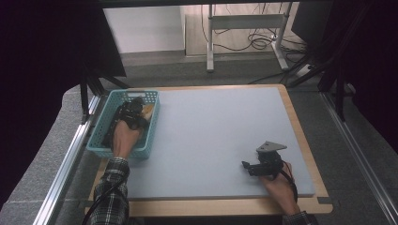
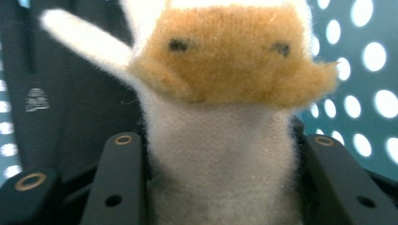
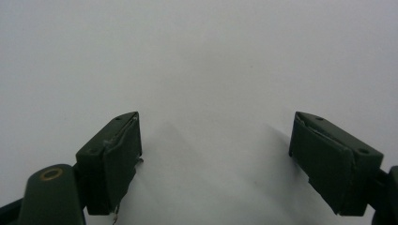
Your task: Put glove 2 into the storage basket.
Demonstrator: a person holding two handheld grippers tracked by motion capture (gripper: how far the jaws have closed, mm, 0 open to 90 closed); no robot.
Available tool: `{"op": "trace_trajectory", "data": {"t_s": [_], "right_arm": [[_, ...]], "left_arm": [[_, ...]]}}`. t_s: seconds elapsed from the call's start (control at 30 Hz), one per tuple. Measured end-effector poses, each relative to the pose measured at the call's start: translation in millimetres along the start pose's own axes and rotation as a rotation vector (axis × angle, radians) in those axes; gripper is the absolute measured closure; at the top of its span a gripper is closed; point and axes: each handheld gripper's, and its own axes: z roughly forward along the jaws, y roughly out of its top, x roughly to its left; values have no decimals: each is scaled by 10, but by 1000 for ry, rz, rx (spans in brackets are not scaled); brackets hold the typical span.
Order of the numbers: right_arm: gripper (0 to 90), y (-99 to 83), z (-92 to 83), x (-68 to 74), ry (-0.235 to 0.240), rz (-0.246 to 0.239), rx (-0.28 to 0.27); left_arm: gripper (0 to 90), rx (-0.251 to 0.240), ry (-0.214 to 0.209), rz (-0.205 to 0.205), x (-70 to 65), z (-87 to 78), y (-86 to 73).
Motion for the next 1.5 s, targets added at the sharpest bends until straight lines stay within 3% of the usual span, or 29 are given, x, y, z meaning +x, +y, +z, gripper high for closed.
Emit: {"op": "trace_trajectory", "data": {"t_s": [0.1, 0.27, 0.4, 0.53, 0.63, 0.7, 0.8, 0.9, 1.0, 1.17, 1.37, 1.5], "right_arm": [[166, 0, 0, 0, 0, 0, 0], [166, 0, 0, 0, 0, 0, 0], [166, 0, 2, 0, 0, 0, -1], [166, 0, 0, 0, 0, 0, 0], [166, 0, 1, 1, 0, 0, -1], [166, 0, 0, 0, 0, -1, 1], [166, 0, 0, 1, 0, -1, 1], [166, 0, 0, 1, 0, -1, 1], [166, 0, 1, 1, 0, 0, -1], [166, 0, 2, 1, 0, 0, -1], [166, 0, 2, 0, 0, 1, -1], [166, -1, 2, 0, 0, 0, -1]], "left_arm": [[457, 4, -26, 7, 21, 37, -9], [234, -12, -63, -3, 129, 38, -48], [148, -42, -101, 5, 127, -41, -73], [138, -88, -120, 10, 136, -216, -83], [137, -144, -159, -1, 200, -370, -105], [175, -171, -152, -13, 238, -449, -127], [372, -172, -111, -16, 299, -476, -168], [633, -123, -28, -5, 346, -381, -208], [773, -76, -4, -8, 384, -241, -216], [814, -39, -10, -10, 371, -13, -179], [839, -44, -50, 21, 205, 72, -81], [849, -40, -16, 33, 144, 85, -40]]}}
